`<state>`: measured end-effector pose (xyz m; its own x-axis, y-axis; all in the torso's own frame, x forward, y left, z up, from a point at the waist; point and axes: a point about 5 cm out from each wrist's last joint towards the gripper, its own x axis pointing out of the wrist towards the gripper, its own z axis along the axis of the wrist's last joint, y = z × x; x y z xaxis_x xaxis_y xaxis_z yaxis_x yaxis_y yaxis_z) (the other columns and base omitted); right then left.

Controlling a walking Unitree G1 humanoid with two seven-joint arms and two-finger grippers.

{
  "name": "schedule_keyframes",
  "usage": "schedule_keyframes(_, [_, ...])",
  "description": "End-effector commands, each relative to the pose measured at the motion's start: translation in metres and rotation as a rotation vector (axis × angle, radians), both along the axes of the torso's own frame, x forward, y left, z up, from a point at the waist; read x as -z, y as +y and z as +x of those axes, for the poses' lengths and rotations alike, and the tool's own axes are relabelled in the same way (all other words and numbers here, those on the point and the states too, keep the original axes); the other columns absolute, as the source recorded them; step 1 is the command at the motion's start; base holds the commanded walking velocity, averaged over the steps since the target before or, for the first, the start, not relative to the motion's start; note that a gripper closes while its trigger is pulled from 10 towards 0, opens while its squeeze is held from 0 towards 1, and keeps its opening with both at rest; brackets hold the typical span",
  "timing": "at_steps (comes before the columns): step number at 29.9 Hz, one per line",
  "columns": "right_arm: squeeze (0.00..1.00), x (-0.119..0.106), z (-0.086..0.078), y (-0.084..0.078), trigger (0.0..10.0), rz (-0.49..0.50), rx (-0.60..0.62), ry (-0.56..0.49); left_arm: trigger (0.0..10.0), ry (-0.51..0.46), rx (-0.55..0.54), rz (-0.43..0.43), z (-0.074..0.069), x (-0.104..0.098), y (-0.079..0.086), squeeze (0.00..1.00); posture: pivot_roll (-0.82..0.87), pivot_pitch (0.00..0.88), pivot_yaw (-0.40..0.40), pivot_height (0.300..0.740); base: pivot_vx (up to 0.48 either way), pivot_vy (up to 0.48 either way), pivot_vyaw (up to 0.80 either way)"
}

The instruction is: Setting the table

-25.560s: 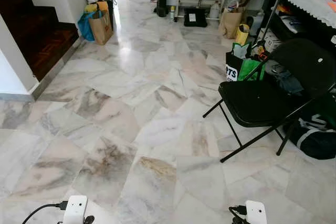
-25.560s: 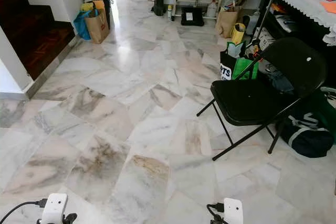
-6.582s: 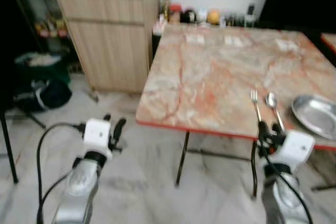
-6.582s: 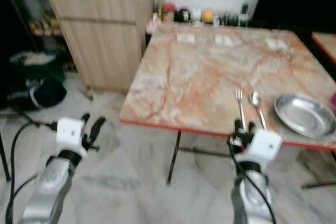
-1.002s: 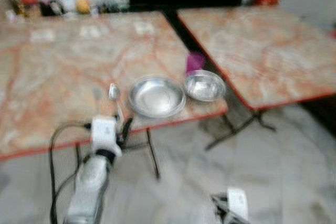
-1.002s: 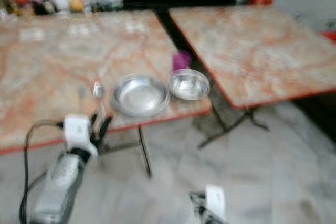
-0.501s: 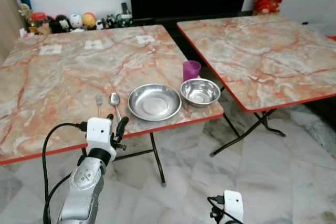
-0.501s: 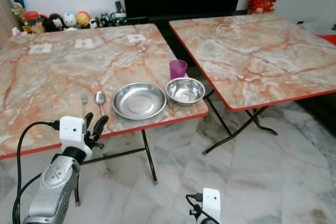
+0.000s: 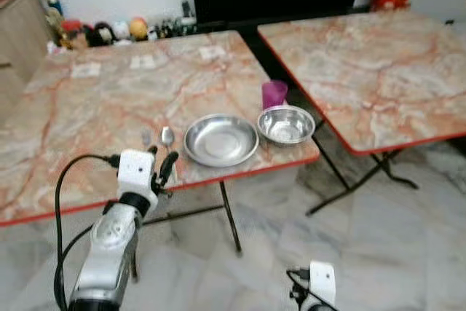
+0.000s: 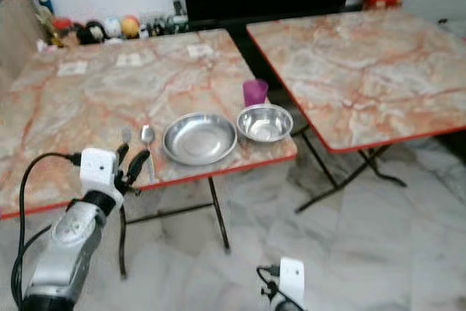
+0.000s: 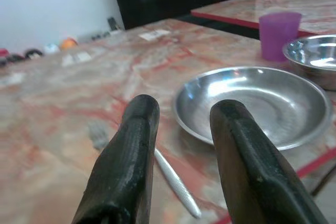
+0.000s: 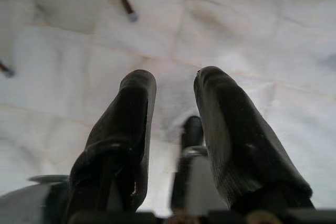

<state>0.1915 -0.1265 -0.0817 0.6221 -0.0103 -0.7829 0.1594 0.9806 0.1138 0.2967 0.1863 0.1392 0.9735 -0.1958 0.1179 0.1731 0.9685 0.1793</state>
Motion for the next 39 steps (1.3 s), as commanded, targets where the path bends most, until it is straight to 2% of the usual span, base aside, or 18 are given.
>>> schedule_keyframes(1, [0.0,-0.003,0.005,0.006,10.0,0.013,0.017,-0.018,10.0,0.011,0.006,0.015,0.003,-0.001,0.002,0.0,0.18,0.0,0.067,0.74,0.0,0.0,0.0])
schedule_keyframes(7, [0.0,-0.005,0.008,0.014,10.0,0.033,0.038,-0.017,10.0,0.004,0.021,0.012,0.007,-0.004,-0.003,0.0,0.18,0.0,0.072,0.74,0.0,0.0,0.0])
schedule_keyframes(19, [0.0,-0.004,0.007,0.008,10.0,0.016,0.043,-0.01,10.0,0.013,0.022,-0.011,0.004,0.001,-0.007,0.0,0.16,0.0,0.041,0.74,0.0,0.0,0.0])
schedule_keyframes(26, [0.0,-0.003,0.005,0.003,10.0,-0.003,0.035,-0.004,10.0,0.015,0.01,-0.026,0.002,0.005,-0.01,0.0,0.15,0.0,0.025,0.74,0.0,0.0,0.0])
schedule_keyframes(31, [0.0,-0.002,0.004,-0.004,10.0,-0.017,0.041,-0.005,10.0,0.018,0.023,-0.041,0.003,0.007,-0.018,0.0,0.11,0.0,0.024,0.74,0.0,0.0,0.0])
schedule_keyframes(39, [0.0,0.001,-0.003,-0.023,10.0,-0.059,0.099,-0.004,10.0,0.027,0.071,-0.055,0.011,0.008,-0.03,0.0,0.04,0.0,0.076,0.74,0.0,0.0,0.0])
